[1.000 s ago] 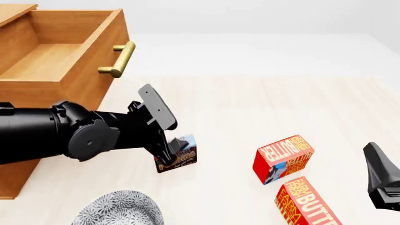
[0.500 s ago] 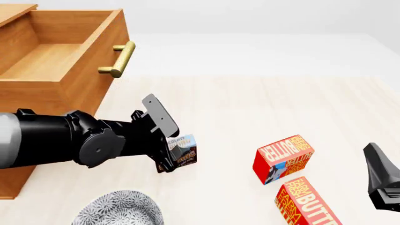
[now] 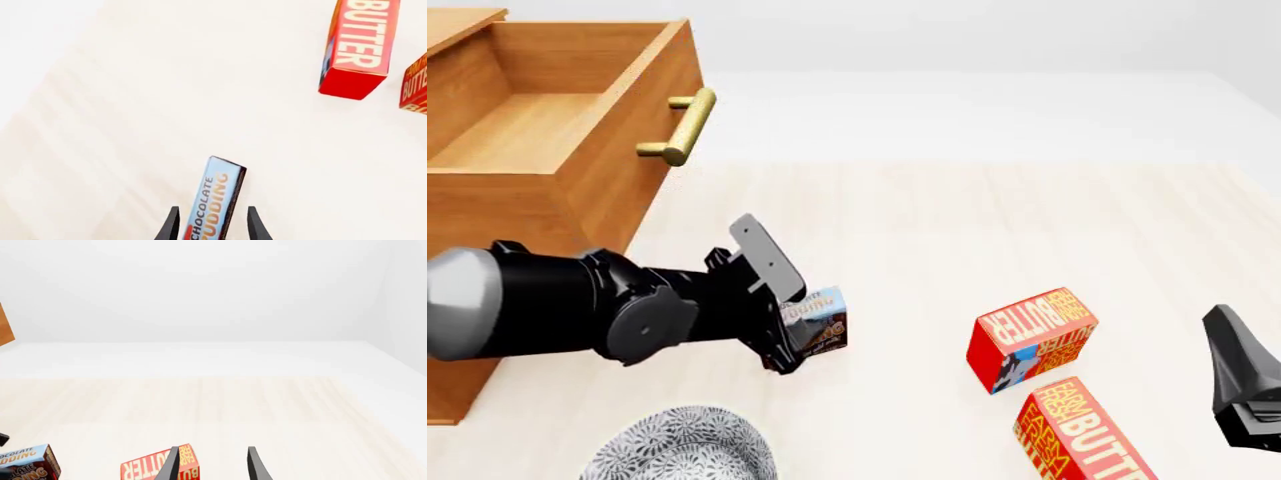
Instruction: Put the chocolate pudding in the top drawer of the cabinet and close it.
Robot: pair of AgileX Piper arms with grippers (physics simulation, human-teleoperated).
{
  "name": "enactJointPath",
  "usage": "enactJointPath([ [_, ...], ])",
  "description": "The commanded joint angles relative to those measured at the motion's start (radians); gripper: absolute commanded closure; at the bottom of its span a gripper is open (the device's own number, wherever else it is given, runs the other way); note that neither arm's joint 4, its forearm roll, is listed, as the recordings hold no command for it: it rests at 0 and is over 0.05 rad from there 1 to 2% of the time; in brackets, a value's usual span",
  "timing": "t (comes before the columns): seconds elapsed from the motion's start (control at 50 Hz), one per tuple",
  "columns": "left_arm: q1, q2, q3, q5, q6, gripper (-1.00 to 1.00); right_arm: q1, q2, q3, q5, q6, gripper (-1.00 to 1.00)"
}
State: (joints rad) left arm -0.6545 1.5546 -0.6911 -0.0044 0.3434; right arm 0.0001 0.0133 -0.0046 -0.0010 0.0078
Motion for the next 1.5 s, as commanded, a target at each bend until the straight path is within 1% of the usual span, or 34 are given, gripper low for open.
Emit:
enactJointPath([
  [0.02,0.004,0.023,0.011,-0.021,-0.009,-1.00,0.000,0.001,0.000,-0.001,0.000,-1.00],
  [0.3,0.022,0.050,0.028,-0.052,-0.016,-1.00,0.000,0.001,0.000,-0.001,0.000,-1.00],
  [0.32,0.027,0.049,0.038,-0.061,-0.001,-1.00,0.000,0.001,0.000,-0.001,0.000,-1.00],
  [0.54,0.035,0.083,0.044,-0.092,-0.012,-1.00,0.000,0.000,0.001,-0.001,0.000,-1.00],
  [0.84,0.052,0.095,0.049,-0.104,-0.005,-1.00,0.000,0.001,0.001,-0.001,0.000,-1.00],
  [0.86,0.047,0.104,0.043,-0.101,-0.021,-1.00,0.000,0.001,0.001,-0.001,0.000,-1.00],
  [0.88,0.050,0.106,0.048,-0.109,-0.012,-1.00,0.000,0.001,0.001,-0.001,0.000,-1.00],
  [1.0,0.046,0.117,0.053,-0.117,-0.016,-1.00,0.000,0.000,0.001,-0.001,0.000,-1.00],
  [1.02,0.038,0.123,0.045,-0.107,-0.037,-1.00,0.000,0.000,0.001,-0.001,0.000,-1.00],
  [1.04,0.045,0.118,0.049,-0.109,-0.033,-1.00,0.000,0.001,0.001,-0.001,0.000,-1.00],
  [1.06,0.077,0.102,0.065,-0.121,-0.014,1.00,0.000,0.001,0.001,-0.001,0.000,-1.00],
  [1.1,0.066,0.097,0.060,-0.102,-0.036,1.00,0.000,0.001,0.001,-0.001,0.000,-1.00],
  [1.12,0.080,0.072,0.071,-0.101,-0.027,1.00,0.000,0.001,0.001,-0.001,0.000,-1.00],
  [1.16,0.077,0.051,0.069,-0.085,-0.037,1.00,0.000,0.001,0.001,-0.001,0.000,-1.00],
  [1.18,0.071,0.030,0.062,-0.060,-0.056,1.00,0.000,0.001,0.001,-0.001,0.000,-1.00],
  [1.22,0.042,0.015,0.031,-0.006,-0.139,1.00,0.000,0.001,0.001,-0.001,0.000,-1.00],
  [1.24,0.037,-0.007,0.024,0.015,-0.153,1.00,0.000,0.001,0.001,-0.001,0.000,-1.00],
  [1.26,0.021,-0.058,0.020,0.048,-0.141,1.00,0.000,0.001,0.001,-0.001,0.000,-1.00],
  [1.28,0.021,-0.058,0.020,0.049,-0.141,1.00,0.000,0.001,0.001,-0.001,0.000,-1.00],
  [1.3,0.025,-0.088,0.021,0.064,-0.134,1.00,0.000,0.001,0.001,-0.001,0.000,-1.00],
  [1.34,0.005,-0.151,0.009,0.102,-0.134,1.00,0.000,0.001,0.001,-0.001,0.000,-1.00],
  [1.36,0.018,-0.187,0.006,0.121,-0.130,1.00,0.000,0.001,0.001,-0.001,0.000,-1.00],
  [1.38,0.012,-0.216,-0.004,0.141,-0.139,1.00,0.000,0.001,0.001,-0.001,0.000,-1.00],
  [1.4,0.021,-0.249,-0.003,0.151,-0.122,1.00,0.000,0.001,0.001,-0.001,0.000,-1.00],
  [1.44,-0.002,-0.267,-0.018,0.179,-0.136,1.00,0.000,0.001,0.001,-0.001,0.000,-1.00],
  [1.5,0.010,-0.291,-0.020,0.196,-0.123,1.00,0.000,0.001,0.001,-0.001,0.000,-1.00],
])
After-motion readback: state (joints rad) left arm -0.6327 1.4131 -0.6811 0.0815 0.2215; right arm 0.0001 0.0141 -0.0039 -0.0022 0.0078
